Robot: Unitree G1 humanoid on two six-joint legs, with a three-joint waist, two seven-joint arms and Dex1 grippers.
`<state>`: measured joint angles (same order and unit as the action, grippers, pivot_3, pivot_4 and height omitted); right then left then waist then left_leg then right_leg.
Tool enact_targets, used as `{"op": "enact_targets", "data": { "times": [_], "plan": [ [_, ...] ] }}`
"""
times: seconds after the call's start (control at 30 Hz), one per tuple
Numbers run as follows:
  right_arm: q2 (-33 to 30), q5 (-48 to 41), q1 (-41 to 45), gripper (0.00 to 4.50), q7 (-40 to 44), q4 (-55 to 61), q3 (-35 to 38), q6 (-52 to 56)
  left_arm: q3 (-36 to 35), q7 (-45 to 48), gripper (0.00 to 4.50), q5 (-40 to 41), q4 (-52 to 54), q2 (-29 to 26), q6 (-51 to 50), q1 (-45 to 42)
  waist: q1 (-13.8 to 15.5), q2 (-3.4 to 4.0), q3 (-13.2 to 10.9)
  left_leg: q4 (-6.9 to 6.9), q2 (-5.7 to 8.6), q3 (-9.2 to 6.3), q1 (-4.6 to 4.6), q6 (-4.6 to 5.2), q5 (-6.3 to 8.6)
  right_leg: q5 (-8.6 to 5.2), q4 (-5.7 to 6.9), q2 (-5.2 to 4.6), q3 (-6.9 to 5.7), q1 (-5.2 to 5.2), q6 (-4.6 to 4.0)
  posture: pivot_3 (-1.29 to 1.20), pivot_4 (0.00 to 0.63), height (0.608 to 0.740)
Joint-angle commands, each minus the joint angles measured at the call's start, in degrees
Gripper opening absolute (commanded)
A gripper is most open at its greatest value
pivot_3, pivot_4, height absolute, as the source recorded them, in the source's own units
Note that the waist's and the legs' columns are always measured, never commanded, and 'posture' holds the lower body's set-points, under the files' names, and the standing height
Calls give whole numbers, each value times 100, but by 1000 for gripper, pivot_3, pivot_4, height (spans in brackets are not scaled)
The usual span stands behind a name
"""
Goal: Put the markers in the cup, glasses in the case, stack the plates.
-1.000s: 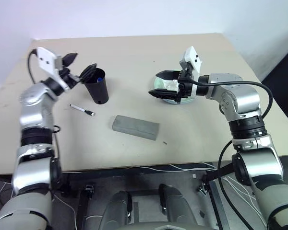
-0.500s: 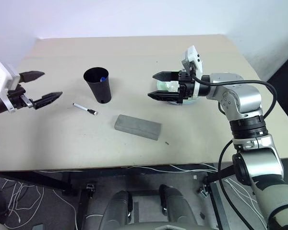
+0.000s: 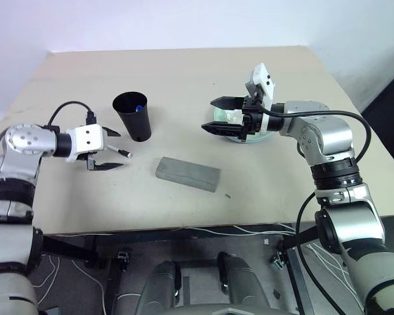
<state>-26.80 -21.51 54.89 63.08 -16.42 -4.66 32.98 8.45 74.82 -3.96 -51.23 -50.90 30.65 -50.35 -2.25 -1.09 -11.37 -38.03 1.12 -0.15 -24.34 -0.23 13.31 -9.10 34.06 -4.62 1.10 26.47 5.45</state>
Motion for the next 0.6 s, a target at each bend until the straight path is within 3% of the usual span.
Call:
{"op": "enact_targets", "data": {
  "times": [0.03, 0.33, 0.6],
  "plan": [
    [-142, -60, 0, 4500, -89, 271, 188, 50, 196, 23, 4473, -384, -686, -38, 469, -504, -9, 0, 0, 0, 0, 1, 0, 0, 0, 0, 1, 0, 1, 0, 1, 0, 150, 733],
    [-219, -99, -246, 4500, -287, 502, 276, 158, 889, -495, 4473, -1480, -1880, 115, 925, -1196, 0, -1, 0, -3, -1, -2, 0, 1, 0, 0, 5, 3, -1, -1, 5, 0, 150, 733],
    [-195, -129, -300, 4500, -393, 557, 275, 220, 963, -1073, 4473, -1800, -2298, 542, 601, -1342, 96, -1, 0, -9, 0, -3, 4, 1, 0, 1, 9, 0, 0, -6, 7, 0, 150, 733]
  ]
}}
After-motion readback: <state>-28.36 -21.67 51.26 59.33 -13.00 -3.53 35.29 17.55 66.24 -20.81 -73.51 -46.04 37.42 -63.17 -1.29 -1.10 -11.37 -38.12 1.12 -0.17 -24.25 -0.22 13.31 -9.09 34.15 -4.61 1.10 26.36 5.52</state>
